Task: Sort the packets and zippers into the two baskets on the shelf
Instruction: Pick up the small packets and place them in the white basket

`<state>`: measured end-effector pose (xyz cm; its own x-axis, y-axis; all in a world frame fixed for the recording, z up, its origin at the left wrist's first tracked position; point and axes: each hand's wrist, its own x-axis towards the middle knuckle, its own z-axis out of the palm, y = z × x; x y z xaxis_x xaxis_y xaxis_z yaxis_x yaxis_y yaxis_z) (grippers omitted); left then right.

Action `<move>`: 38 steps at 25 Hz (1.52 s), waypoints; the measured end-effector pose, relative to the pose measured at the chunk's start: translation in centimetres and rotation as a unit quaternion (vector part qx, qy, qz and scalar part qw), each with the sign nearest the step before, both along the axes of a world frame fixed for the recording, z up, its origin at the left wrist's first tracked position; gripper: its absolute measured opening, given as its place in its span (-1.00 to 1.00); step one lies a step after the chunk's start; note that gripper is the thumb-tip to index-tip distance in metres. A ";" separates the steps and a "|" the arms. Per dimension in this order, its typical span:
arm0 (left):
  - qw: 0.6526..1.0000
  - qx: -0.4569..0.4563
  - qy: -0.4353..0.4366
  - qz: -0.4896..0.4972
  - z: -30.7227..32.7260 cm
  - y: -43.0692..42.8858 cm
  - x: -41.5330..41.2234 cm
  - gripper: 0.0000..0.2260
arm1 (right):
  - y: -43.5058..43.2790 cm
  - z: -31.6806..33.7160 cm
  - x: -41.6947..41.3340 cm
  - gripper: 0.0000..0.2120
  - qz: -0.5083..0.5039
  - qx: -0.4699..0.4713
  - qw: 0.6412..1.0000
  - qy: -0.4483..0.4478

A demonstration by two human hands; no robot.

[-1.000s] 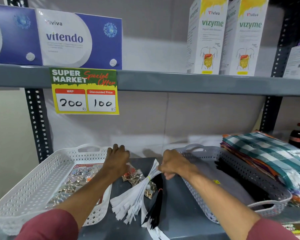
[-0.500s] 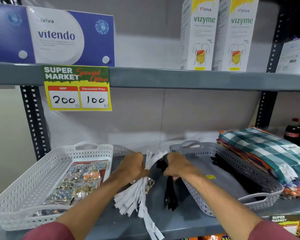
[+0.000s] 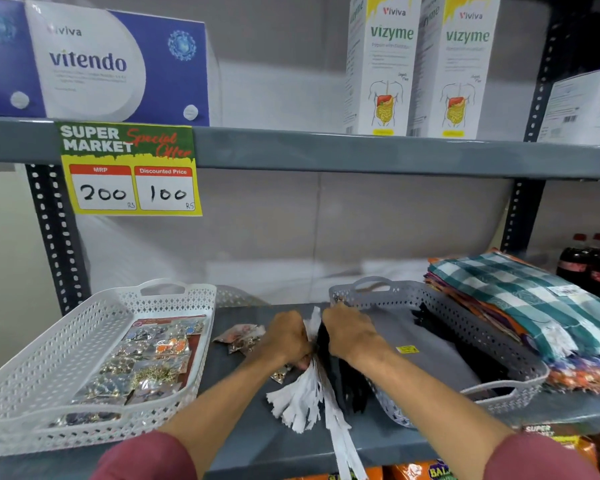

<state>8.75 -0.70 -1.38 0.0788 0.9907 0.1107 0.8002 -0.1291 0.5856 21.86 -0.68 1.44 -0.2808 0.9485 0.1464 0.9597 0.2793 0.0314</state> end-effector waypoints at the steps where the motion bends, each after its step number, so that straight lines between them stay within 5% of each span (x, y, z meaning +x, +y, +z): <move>1: 1.000 -0.006 -0.004 -0.001 -0.2 0.2 -0.5 -0.77 | -0.2 -0.5 -0.2 -0.69 0.004 0.013 1.000 -0.025; 6: 0.995 0.078 0.056 -0.028 2.8 1.7 -5.4 -0.82 | 0.6 0.7 -1.5 -0.77 0.072 0.106 0.992 -0.001; 10: 0.979 0.025 0.184 -0.087 4.2 2.5 -7.2 -0.71 | 2.0 0.4 -3.9 -0.90 0.103 -0.068 0.981 0.150; 12: 0.960 -0.007 0.266 -0.091 3.4 2.5 -7.5 -0.67 | 2.5 -0.7 -5.1 -0.80 0.112 -0.154 0.969 0.160; 16: 0.938 -0.016 0.330 -0.104 2.0 1.9 -8.2 -0.72 | 2.8 -2.3 -6.3 -0.77 0.105 -0.181 0.971 0.116; 26: 0.926 0.036 0.353 -0.127 1.3 1.3 -10.3 -0.83 | 2.1 -3.5 -8.7 -0.71 0.134 -0.167 0.964 0.159; 31: 0.968 0.050 0.227 -0.098 2.4 2.4 -12.8 -0.72 | 2.6 -2.0 -7.9 -0.60 0.112 -0.151 0.961 0.201; 38: 0.853 0.064 0.475 -0.207 2.1 3.6 -12.0 -0.70 | 1.7 -2.5 -8.6 -0.63 0.082 -0.221 0.958 0.163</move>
